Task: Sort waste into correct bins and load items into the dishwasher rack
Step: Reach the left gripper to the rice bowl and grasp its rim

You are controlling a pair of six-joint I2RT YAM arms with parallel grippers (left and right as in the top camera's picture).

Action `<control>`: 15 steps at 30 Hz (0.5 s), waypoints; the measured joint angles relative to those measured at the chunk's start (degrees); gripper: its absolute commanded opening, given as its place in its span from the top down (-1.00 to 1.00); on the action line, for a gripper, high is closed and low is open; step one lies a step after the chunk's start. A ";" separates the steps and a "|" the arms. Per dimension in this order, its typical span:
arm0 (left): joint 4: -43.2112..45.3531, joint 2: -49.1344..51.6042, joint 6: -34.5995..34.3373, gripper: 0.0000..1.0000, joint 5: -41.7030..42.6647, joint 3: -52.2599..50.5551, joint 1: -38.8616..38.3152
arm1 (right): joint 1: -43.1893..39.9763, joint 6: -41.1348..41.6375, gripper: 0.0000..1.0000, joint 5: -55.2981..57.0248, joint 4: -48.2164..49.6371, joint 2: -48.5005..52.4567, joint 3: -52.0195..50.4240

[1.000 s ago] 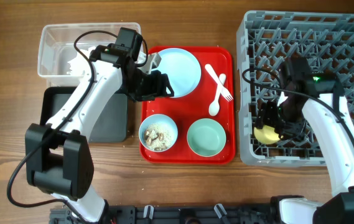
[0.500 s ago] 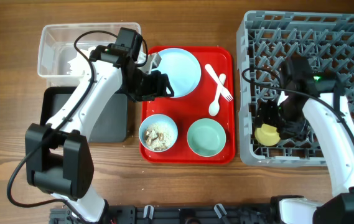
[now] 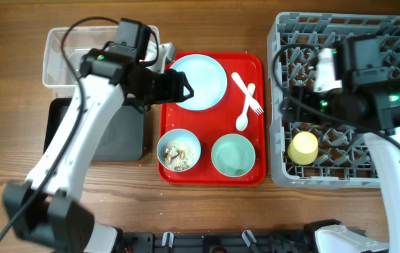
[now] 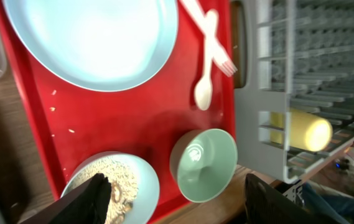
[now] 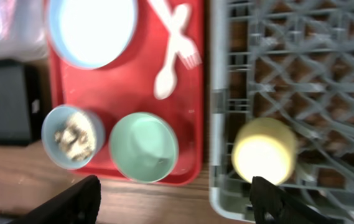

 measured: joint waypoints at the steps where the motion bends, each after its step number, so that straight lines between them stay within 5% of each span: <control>1: -0.44 -1.03 -0.02 -0.37 -0.33 0.15 0.00 | 1.11 0.00 -0.57 -0.39 0.59 0.04 -0.37; 6: -5.64 -3.04 -2.10 -0.32 -4.33 0.59 -0.02 | 8.48 1.75 -0.62 -0.74 5.40 0.33 -4.66; 8: -5.97 -2.97 -3.02 -0.08 -5.57 0.33 -0.31 | 9.38 3.37 -0.67 -0.15 6.03 0.85 -5.14; 15: -1.84 -2.97 -10.29 -0.11 -12.66 -5.53 -7.30 | 6.91 8.46 -0.74 4.70 6.91 1.03 -5.16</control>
